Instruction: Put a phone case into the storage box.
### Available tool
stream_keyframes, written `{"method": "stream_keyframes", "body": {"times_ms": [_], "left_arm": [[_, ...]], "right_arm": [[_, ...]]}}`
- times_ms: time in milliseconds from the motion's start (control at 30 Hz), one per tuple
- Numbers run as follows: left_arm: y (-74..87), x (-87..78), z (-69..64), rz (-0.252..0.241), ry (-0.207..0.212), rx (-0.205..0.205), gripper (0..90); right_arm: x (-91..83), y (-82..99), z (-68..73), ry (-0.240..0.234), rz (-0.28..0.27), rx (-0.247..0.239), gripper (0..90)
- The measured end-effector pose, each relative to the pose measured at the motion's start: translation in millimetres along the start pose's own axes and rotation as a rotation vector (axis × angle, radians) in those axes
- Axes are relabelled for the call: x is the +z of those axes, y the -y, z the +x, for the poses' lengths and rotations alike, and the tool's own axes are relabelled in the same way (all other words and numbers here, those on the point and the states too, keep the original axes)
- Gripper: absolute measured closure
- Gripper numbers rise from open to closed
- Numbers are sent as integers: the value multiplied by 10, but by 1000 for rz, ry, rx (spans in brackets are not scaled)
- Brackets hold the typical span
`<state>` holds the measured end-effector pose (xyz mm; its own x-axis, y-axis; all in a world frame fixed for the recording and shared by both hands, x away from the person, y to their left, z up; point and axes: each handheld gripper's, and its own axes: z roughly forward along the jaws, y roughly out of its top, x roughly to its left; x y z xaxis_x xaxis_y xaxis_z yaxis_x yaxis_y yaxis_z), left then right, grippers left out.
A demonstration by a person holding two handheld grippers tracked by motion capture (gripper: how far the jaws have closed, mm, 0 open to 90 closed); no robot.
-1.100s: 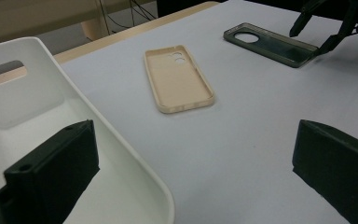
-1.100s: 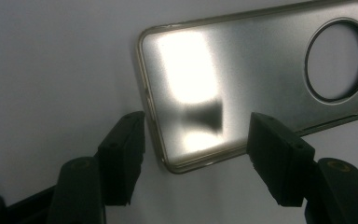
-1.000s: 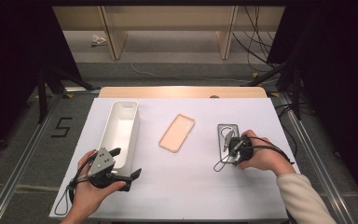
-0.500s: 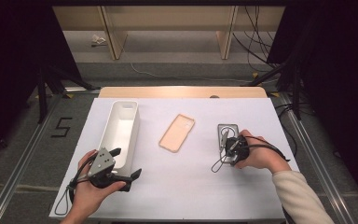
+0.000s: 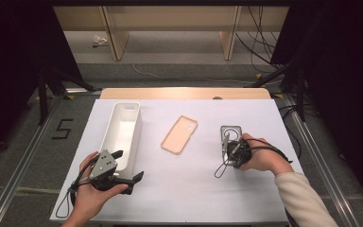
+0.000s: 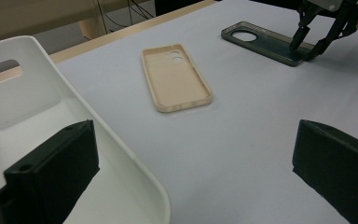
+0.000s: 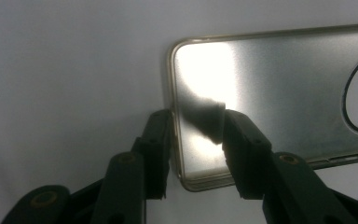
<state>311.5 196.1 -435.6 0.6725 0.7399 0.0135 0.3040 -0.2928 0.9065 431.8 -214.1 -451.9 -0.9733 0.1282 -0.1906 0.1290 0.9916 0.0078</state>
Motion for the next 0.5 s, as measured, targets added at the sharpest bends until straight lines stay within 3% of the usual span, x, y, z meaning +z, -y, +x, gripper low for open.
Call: {"method": "stream_keyframes", "body": {"times_ms": [500], "left_arm": [[3,4,-3,1,3,-1,0]], "right_arm": [[-6,-12,29,-20,14,-11,765]]}}
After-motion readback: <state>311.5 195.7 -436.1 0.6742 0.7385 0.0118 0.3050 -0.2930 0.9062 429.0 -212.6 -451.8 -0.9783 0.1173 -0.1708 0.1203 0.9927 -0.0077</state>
